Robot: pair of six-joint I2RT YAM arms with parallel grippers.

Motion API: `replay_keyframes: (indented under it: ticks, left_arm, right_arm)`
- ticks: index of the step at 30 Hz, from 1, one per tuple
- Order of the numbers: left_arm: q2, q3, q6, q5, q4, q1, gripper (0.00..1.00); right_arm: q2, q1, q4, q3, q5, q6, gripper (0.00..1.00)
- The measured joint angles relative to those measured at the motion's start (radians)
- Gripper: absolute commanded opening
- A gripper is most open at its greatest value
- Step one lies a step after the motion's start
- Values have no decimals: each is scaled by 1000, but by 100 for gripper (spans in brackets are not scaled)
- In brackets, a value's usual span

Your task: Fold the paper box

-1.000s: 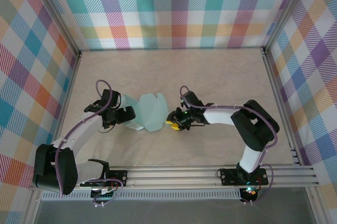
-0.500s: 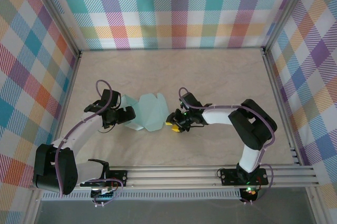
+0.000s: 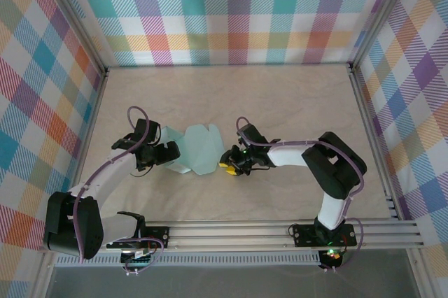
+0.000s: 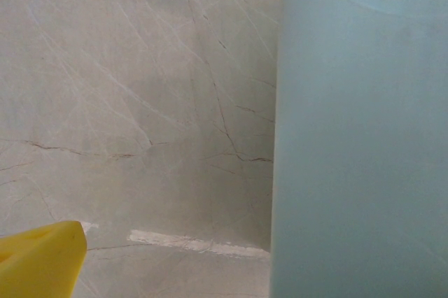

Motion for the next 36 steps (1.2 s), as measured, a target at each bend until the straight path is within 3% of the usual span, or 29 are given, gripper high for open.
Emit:
replay_keyframes:
  ticks: [14,25,31,36]
  left_arm:
    - [-14,0,0,2,0,0,100]
    - [-86,36,0,85,-15,0,100]
    - [-138,134,23,101,-68,0,100]
    - [-167,149,53,166,-53,-1,100]
  right_arm:
    - [-4,-2,20,2,31,2,3]
    - [-72,-19,-32,0,101,-52,0]
    - [-128,-56,-161,35,184,-285,0]
    - [-148,-163,-249,119,132,-610,0]
